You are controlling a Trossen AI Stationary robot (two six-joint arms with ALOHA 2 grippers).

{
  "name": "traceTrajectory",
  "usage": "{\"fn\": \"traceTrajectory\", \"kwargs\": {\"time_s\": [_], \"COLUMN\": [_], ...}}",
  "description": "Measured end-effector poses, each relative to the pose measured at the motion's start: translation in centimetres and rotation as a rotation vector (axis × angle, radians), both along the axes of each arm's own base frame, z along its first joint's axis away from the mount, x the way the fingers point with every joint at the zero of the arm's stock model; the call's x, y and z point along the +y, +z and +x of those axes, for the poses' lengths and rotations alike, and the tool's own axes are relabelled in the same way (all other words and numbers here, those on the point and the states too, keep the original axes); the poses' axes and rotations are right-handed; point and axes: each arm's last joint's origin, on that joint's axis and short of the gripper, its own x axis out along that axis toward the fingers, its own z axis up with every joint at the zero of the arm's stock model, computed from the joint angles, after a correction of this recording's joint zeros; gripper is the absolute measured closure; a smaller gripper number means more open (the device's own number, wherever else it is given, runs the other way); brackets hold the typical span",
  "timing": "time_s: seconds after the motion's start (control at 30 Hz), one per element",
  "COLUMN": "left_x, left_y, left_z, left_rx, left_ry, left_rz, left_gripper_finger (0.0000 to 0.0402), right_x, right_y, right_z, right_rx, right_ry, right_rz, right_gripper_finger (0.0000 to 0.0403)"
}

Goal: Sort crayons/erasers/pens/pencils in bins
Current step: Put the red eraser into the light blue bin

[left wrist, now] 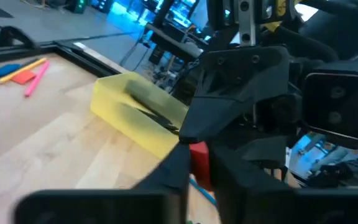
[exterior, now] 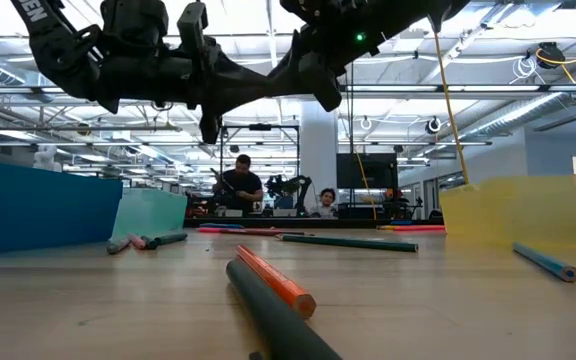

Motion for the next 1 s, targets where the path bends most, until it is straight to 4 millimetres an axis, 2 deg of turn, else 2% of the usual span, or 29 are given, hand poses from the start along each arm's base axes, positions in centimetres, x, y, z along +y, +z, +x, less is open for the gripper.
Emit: {"fn": "traceTrajectory", "kwargs": {"time_s": [0.07,0.2,0.37,0.5,0.6,0.7,0.83,1.0], "left_x": [-0.1,0.0,0.6,2.6,4.2,5.6,6.7,8.0], "left_y": [0.0,0.0,0.2,1.0,1.4,1.6,0.7,-1.3], "left_z": [0.0,0.0,-0.2,-1.4,-3.1,-5.3,-7.8,-8.9], "left_rx": [0.002,-0.002,0.006,0.05,0.168,0.338,0.579,0.73], "left_ry": [0.012,0.029,0.077,0.207,0.374,0.678,1.03,1.184], "left_rz": [0.011,0.038,0.083,0.112,0.168,0.233,0.253,0.182], "left_gripper_finger": [0.0382,0.038,0.0384,0.0384,0.0384,0.0384,0.0384,0.0384], "right_x": [0.0,0.0,0.1,0.5,0.6,0.6,0.6,0.5], "right_y": [0.0,0.0,0.1,0.1,0.0,-0.2,-0.5,-0.5], "right_z": [0.0,0.0,0.1,0.0,0.0,-0.1,-0.3,-0.2], "right_rx": [0.004,-0.02,-0.051,-0.055,-0.048,-0.043,-0.034,-0.042], "right_ry": [0.005,-0.004,-0.005,0.009,0.002,-0.018,-0.034,-0.013], "right_rz": [0.003,0.042,0.093,0.129,0.131,0.161,0.207,0.247], "right_gripper_finger": [0.0326,0.0306,0.0254,0.0206,0.0176,0.0156,0.0145,0.0145]}}
